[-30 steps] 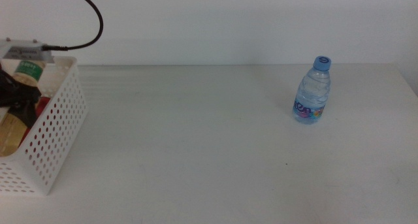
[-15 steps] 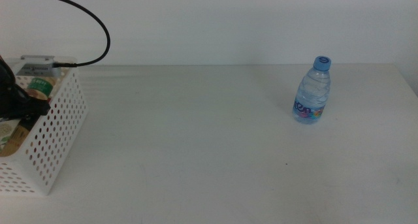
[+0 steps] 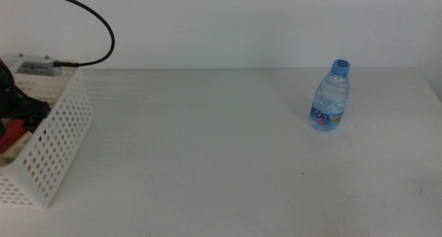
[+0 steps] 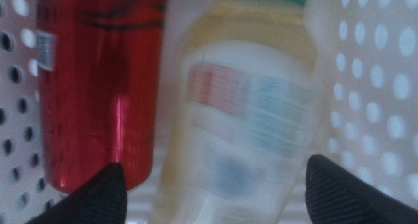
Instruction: Use arms to grab the bottles and put them into the dustbin to the left of the table.
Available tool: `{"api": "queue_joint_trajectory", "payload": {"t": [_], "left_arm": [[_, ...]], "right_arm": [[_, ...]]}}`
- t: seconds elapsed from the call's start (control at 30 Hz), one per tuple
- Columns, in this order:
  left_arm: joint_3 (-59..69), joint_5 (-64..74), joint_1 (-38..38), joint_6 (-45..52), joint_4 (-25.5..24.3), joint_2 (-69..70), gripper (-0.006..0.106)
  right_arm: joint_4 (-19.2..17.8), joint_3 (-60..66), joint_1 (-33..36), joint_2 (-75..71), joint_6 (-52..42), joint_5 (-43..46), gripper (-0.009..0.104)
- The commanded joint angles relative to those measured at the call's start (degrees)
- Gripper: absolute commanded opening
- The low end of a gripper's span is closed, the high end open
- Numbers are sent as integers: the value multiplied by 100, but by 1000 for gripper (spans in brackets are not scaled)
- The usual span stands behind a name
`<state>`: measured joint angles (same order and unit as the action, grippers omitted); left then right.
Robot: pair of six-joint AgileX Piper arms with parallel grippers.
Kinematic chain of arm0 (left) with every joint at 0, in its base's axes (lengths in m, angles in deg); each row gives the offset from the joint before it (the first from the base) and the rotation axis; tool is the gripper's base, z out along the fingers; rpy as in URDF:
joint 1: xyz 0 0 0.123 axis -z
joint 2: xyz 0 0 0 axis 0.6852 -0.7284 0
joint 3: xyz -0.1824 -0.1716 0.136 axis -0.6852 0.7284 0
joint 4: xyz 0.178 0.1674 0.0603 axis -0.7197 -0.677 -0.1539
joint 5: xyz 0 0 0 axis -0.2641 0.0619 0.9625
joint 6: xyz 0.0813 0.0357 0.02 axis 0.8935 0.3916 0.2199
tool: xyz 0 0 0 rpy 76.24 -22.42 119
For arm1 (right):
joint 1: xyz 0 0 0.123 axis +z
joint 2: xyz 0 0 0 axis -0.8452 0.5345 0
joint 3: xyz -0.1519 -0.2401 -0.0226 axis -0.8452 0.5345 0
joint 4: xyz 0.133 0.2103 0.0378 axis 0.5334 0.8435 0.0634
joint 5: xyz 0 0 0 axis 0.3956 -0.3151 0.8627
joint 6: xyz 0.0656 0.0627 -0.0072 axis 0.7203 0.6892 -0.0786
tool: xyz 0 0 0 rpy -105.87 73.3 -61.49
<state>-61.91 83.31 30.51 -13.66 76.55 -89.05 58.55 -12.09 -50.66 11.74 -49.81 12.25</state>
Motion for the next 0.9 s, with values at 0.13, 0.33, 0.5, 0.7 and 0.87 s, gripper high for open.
{"api": "queue_joint_trajectory", "payload": {"t": [0.13, 0.33, 0.5, 0.7, 0.87], "left_arm": [[-154, -106, 0, -68, -81, 807, 90], [-154, -286, 79, -68, 234, 1542, 90], [-120, -363, 366, 143, 794, 2200, 90], [448, -1038, 813, 570, 1538, 3175, 90], [1385, -1858, 1271, 723, 1709, 4056, 90]], "right_arm": [[-33, -42, -29, -151, -70, 425, 71], [-33, -42, -29, -151, -70, 425, 71], [-33, -42, -29, -151, -70, 425, 71], [-33, -42, -29, -151, -70, 425, 71], [-33, -42, -29, -151, -70, 425, 71]]}}
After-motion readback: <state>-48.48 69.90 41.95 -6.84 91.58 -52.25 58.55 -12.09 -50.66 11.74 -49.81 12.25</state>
